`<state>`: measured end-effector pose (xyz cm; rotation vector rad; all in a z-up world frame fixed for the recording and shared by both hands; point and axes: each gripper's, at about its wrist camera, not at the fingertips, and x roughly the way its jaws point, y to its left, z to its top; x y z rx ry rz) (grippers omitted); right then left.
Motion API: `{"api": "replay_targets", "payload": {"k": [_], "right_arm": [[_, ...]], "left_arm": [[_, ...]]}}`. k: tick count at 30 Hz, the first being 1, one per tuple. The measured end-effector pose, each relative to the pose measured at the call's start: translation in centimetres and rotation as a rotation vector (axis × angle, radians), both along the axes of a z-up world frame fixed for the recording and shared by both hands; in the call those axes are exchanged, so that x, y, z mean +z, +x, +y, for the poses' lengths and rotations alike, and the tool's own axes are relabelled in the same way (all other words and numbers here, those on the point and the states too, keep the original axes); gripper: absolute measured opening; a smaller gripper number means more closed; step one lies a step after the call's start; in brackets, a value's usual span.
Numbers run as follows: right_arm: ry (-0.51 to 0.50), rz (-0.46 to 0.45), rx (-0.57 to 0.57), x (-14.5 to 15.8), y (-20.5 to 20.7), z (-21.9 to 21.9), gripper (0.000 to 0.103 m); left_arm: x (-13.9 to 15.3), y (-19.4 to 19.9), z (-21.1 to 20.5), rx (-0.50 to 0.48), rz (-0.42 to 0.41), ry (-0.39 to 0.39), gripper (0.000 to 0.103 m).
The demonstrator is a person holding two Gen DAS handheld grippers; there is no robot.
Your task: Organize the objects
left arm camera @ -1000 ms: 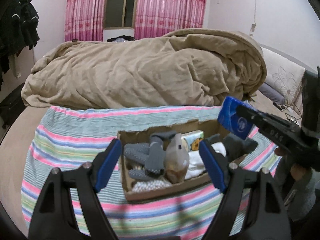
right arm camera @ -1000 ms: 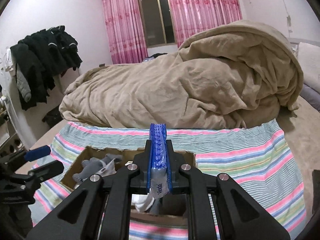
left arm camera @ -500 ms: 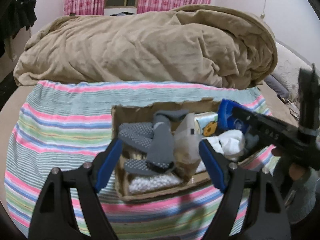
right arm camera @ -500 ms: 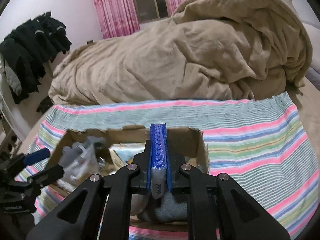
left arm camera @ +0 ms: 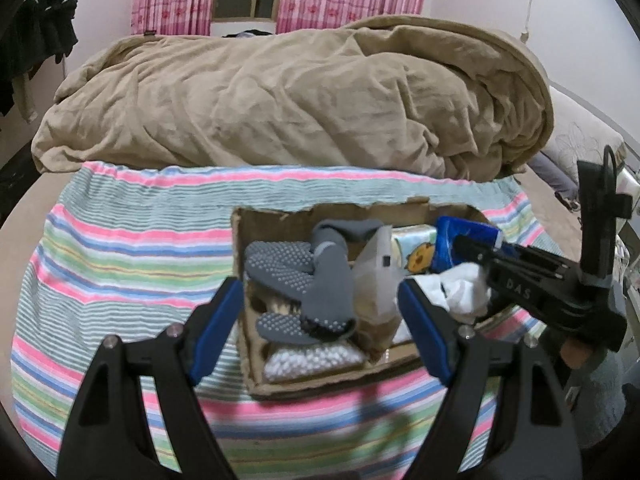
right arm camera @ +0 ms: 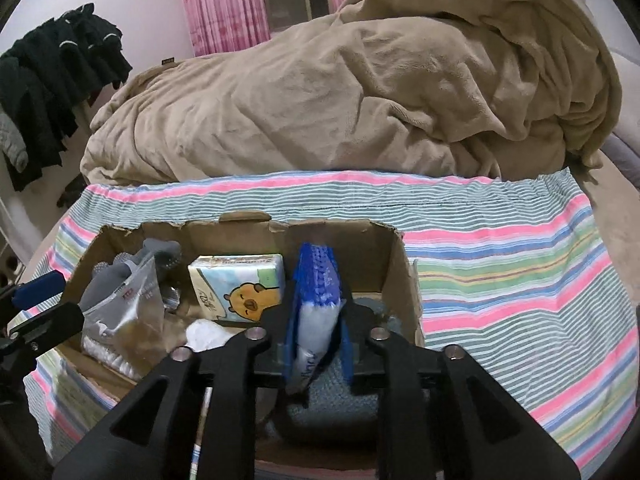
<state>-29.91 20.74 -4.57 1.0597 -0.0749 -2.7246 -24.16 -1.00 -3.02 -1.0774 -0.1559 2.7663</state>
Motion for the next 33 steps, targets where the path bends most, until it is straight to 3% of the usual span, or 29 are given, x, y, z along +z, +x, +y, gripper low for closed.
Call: {"api": "replay_targets", "payload": {"k": [5,8,13,20,33], "right_arm": [[-0.015,0.022,0.016,0.9,1.1,-0.4,0.058],[-0.007,0.045,0.023,1.8,2.4,-0.7,0.065],[-0.016,0.06,0.056,3.1,4.6,-0.8,0.066],[0.002,0.067,0.094,3.5,8.4,-1.3,0.066],[-0.01,0.022,0.133,1.6,14.0,-1.4,0.066]], "left_arm": [[0.8,1.2,-0.1,0.0,0.02,0.006,0.081],[1.4,2.2,-0.1,-0.008,0.033,0.008,0.081],[2.0,4.5,0.3,-0.013,0.061,-0.015,0.081],[0.8,7.4,0.6,-0.045,0.027,0.011,0.081],[-2.1,10.6,1.5,-0.019,-0.018,-0.016,0.083]]}}
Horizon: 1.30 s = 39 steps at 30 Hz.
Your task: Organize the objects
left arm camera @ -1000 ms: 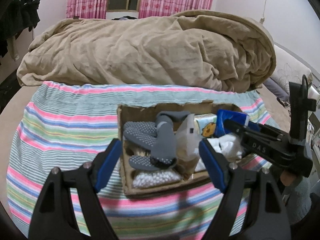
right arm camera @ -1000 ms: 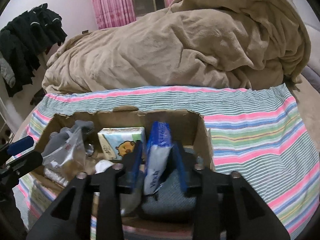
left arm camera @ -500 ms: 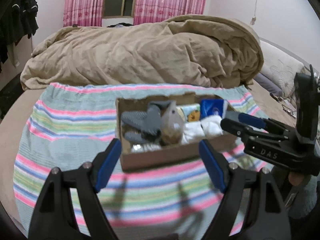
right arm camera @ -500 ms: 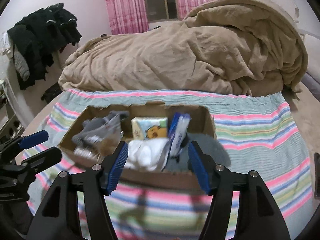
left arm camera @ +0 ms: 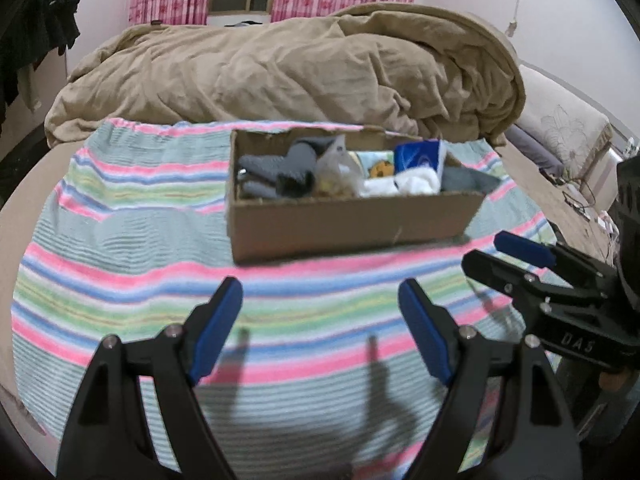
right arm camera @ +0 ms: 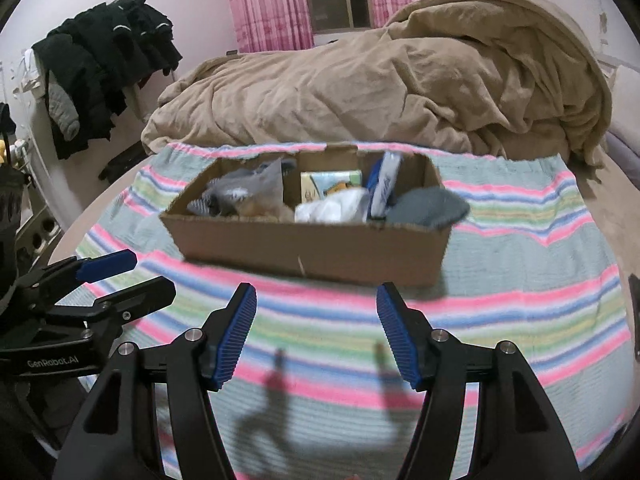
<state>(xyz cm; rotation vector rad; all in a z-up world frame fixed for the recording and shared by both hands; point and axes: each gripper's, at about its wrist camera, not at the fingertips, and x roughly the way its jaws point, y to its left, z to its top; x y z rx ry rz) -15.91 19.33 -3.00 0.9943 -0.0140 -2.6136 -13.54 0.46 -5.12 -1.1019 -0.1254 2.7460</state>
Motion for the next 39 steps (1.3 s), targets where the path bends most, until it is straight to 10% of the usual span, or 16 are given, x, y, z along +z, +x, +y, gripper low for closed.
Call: {"api": "replay_targets", "payload": {"k": [39], "right_arm": [[0.003,0.01,-0.038,-0.6,1.1,1.0,0.078]], "left_arm": [[-0.3,2.4,0.8,0.036,0.053,-0.052,0.102]]}}
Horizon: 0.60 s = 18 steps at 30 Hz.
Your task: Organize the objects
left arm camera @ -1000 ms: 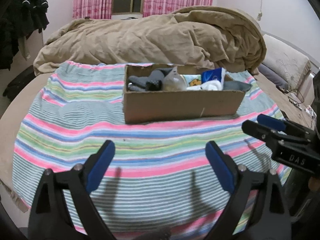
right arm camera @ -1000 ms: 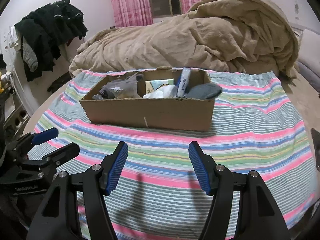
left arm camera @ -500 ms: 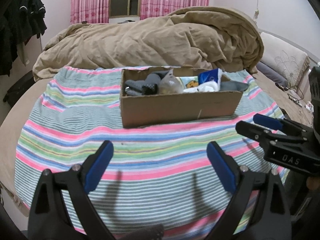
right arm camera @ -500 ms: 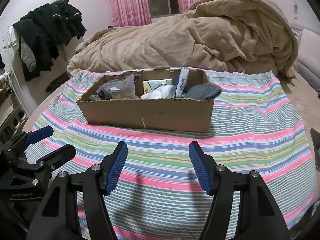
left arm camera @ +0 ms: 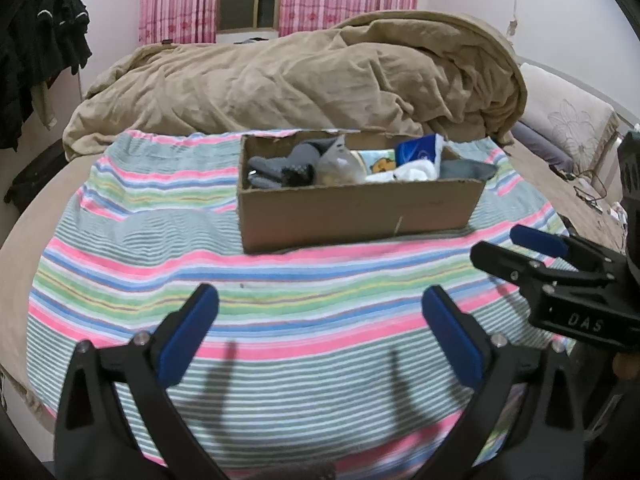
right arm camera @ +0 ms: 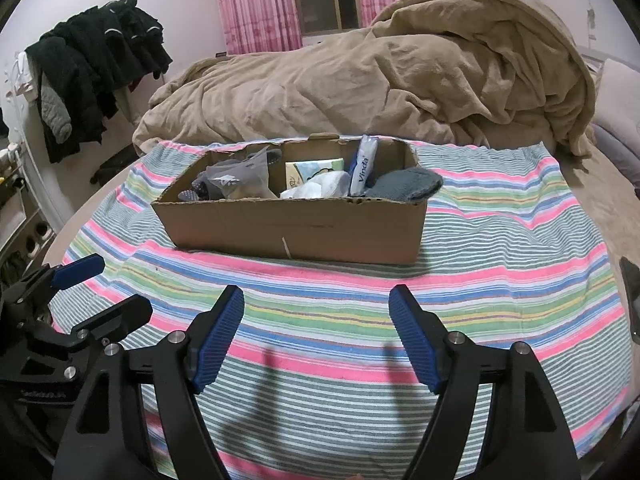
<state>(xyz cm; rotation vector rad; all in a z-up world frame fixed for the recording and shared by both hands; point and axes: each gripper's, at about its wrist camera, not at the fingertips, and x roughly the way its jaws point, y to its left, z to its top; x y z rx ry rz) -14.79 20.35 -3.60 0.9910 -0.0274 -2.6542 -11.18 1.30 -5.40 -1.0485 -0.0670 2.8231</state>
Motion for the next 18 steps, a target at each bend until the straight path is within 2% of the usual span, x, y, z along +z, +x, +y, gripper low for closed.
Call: {"api": "replay_targets", "payload": {"k": [18], "right_arm": [[0.001,0.002,0.0,-0.03,0.0,0.02,0.078]], "left_arm": [[0.11,-0.06,-0.59,0.024,0.008,0.015,0.102]]}}
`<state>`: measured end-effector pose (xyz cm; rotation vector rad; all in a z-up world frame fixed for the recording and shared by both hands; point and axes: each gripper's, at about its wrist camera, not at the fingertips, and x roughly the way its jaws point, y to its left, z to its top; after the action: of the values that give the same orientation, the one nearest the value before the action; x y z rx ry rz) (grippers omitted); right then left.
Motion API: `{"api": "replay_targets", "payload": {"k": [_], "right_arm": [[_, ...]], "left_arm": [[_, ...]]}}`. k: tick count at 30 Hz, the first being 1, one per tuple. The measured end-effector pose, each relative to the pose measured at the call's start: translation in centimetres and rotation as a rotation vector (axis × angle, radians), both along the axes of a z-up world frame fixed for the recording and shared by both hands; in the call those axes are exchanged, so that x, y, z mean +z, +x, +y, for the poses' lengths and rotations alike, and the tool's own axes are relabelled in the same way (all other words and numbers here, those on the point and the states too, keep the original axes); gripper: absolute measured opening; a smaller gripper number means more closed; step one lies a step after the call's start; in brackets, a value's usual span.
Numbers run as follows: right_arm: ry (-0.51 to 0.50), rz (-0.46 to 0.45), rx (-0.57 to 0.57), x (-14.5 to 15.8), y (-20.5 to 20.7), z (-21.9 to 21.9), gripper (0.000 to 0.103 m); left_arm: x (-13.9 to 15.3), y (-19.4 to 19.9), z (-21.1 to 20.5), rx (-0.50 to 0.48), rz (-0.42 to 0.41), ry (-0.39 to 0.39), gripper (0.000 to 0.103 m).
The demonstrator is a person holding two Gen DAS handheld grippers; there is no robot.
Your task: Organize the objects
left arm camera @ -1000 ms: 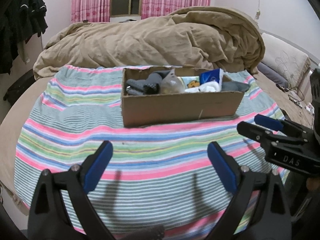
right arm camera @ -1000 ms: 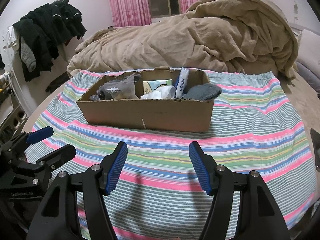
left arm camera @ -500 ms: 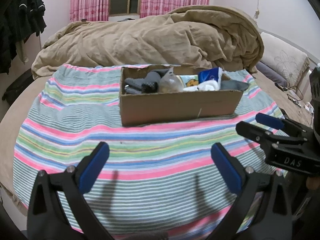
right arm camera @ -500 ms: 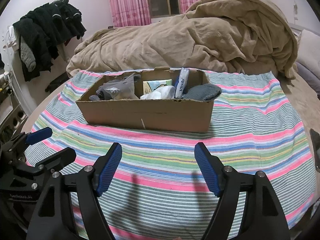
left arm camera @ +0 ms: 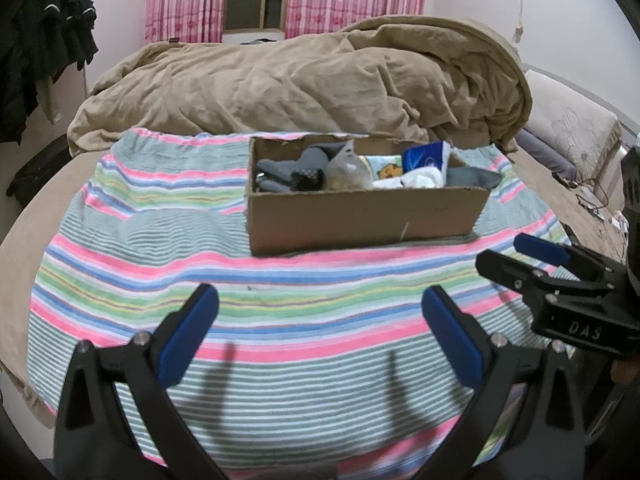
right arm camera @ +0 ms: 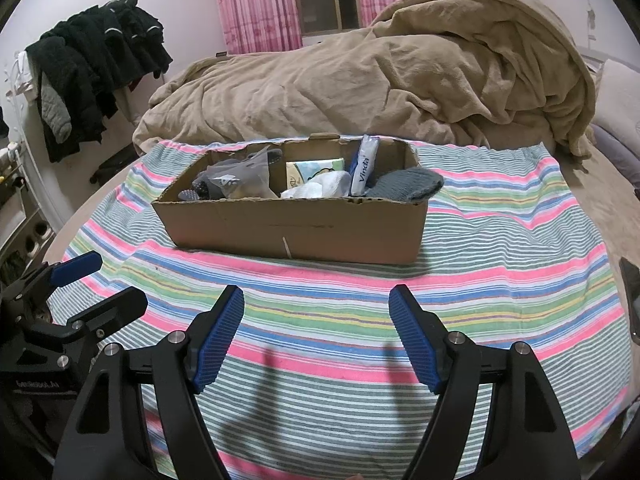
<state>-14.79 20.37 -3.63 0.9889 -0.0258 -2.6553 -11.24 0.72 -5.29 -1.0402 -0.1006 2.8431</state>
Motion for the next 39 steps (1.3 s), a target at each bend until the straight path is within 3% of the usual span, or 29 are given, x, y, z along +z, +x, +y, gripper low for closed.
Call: {"api": "replay_targets", "payload": {"k": [12,39], "right_arm": [[0.0,0.0,0.001,0.01,0.02,-0.05,0.078],[0.001,0.0,0.001,0.1,0.05,-0.14,0.078]], "left_arm": [[0.14,-0.13,-0.77,0.04,-0.008,0.011,0.102],[0.27,0.07,-0.72,0.034,-0.004,0.011,0.102]]}}
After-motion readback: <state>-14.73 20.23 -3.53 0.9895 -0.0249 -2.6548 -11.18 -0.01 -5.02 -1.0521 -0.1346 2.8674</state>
